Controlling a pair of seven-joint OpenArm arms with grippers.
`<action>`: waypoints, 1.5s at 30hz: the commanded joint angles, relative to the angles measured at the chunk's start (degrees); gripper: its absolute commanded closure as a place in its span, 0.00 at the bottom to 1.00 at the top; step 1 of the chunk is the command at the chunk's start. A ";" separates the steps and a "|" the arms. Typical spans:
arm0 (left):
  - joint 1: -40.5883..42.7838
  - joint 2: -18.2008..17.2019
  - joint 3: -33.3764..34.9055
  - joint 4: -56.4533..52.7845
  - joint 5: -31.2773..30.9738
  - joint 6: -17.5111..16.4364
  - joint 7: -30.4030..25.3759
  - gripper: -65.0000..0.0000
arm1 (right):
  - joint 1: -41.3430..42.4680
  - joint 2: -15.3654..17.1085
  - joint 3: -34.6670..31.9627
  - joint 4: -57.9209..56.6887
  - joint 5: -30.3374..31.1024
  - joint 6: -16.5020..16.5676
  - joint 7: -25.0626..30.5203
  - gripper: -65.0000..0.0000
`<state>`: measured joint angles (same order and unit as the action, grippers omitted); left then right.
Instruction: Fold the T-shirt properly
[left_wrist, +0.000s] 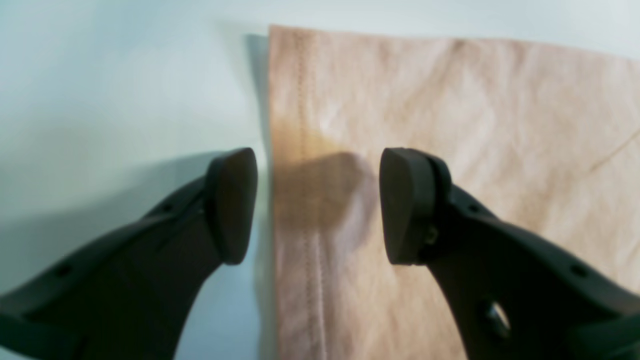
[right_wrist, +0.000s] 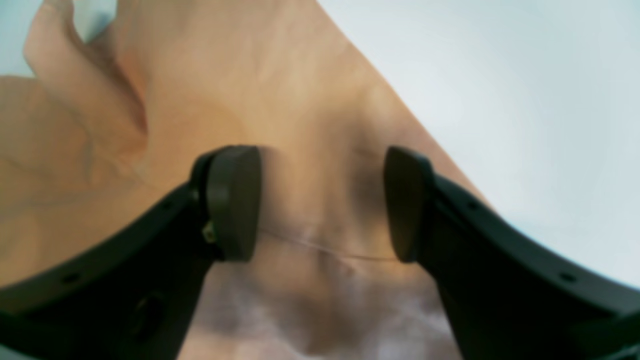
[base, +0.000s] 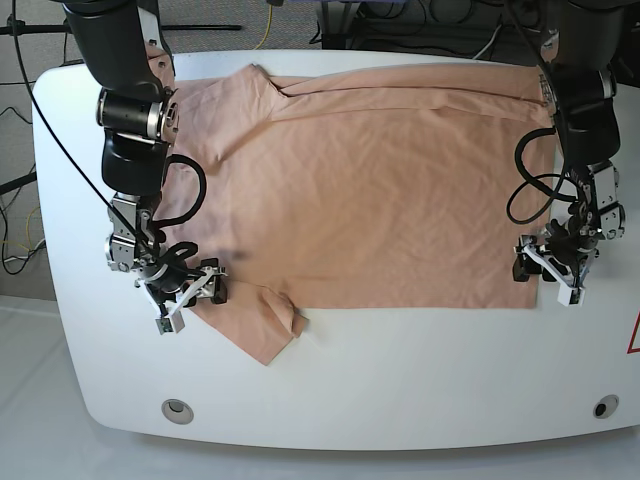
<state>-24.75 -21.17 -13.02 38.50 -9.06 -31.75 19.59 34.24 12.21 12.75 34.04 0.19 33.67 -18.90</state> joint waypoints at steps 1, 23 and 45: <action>-0.97 -0.66 -0.18 0.91 -0.28 0.04 -0.13 0.45 | 1.95 0.35 0.01 0.52 0.51 0.63 0.76 0.43; -0.40 -0.94 -0.38 1.49 -0.11 -0.31 -0.09 0.45 | 1.34 0.51 0.21 0.74 0.29 0.54 0.58 0.42; -0.42 -1.06 -0.42 2.14 -0.20 -0.40 0.18 0.44 | 1.18 0.25 0.37 1.18 -0.14 0.70 1.64 0.42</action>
<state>-23.92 -21.32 -13.34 39.59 -9.04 -32.16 19.64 34.02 12.19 12.93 34.13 -0.21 33.93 -18.22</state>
